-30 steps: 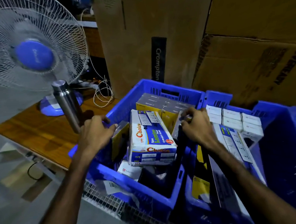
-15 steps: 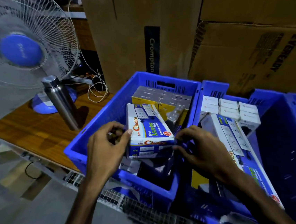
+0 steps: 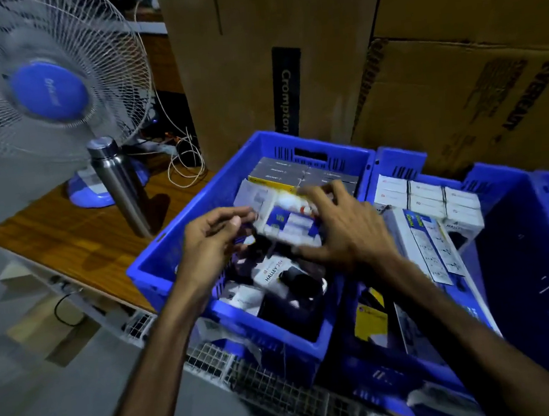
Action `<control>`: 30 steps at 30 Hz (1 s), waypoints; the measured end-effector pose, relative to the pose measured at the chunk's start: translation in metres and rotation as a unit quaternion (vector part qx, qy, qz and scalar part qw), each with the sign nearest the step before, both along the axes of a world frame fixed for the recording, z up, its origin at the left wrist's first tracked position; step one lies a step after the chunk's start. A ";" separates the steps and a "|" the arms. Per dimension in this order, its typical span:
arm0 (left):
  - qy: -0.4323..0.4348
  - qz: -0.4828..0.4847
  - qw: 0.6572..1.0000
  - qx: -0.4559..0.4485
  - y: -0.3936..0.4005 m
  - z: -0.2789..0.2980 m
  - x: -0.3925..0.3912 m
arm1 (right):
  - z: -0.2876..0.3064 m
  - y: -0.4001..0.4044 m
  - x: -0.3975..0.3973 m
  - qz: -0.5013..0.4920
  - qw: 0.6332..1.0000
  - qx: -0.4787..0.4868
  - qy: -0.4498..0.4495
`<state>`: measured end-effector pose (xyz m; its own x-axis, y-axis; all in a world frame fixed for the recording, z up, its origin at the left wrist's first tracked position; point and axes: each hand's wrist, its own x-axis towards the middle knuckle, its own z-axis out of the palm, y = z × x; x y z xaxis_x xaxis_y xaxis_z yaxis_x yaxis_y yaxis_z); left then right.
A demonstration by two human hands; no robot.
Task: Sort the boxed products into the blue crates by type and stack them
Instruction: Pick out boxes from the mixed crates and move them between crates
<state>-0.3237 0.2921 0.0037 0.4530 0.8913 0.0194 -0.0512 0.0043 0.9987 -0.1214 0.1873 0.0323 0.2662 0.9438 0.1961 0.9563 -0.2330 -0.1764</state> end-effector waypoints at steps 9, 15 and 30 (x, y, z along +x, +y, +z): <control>0.426 -0.213 0.851 0.221 0.021 -0.028 -0.011 | -0.005 0.018 0.072 -0.164 0.983 0.081 0.033; 0.612 -0.212 0.719 0.253 0.027 -0.020 -0.011 | -0.023 0.002 0.045 -0.232 0.965 0.118 0.024; 0.700 -0.270 0.625 0.214 0.011 -0.018 0.014 | -0.055 0.036 -0.039 0.058 0.936 -0.348 0.016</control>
<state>-0.3102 0.3035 -0.0140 0.5249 0.6507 -0.5487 0.7689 -0.6390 -0.0223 -0.1600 0.2238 -0.0230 0.1487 0.8632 -0.4824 0.9793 -0.1964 -0.0495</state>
